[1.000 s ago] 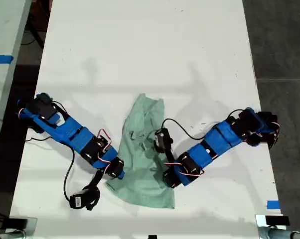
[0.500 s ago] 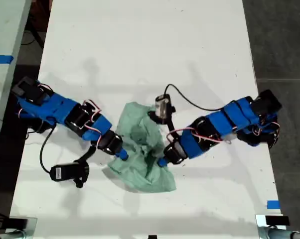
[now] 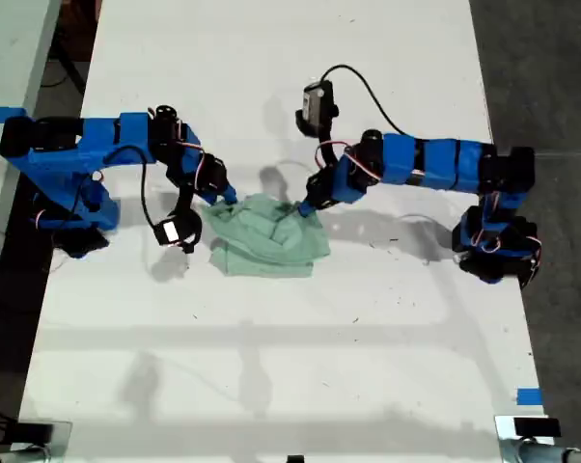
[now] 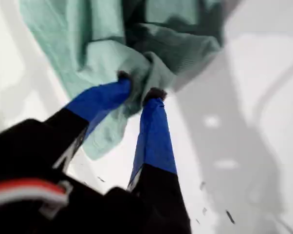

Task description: Fold t shirt

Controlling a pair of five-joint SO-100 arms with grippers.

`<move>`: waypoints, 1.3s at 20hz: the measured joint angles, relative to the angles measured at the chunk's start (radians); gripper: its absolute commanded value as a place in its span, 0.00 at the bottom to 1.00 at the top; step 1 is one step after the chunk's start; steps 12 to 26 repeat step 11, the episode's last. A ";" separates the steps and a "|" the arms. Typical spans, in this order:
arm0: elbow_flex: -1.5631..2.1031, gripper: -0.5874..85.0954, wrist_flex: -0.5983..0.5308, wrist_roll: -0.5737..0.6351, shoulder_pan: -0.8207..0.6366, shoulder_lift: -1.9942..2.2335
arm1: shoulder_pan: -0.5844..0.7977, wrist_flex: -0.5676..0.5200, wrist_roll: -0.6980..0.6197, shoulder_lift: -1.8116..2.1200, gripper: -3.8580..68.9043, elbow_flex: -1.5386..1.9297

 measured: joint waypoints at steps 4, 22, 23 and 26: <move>0.160 0.34 0.038 0.067 -0.150 0.117 | 0.152 0.265 -0.049 -0.035 0.53 0.026; 0.150 0.16 0.166 0.035 -0.163 0.741 | 0.187 0.316 0.031 0.696 0.47 0.543; 0.150 0.16 0.166 0.035 -0.163 0.741 | 0.187 0.316 0.031 0.696 0.47 0.543; 0.150 0.16 0.166 0.035 -0.163 0.741 | 0.187 0.316 0.031 0.696 0.47 0.543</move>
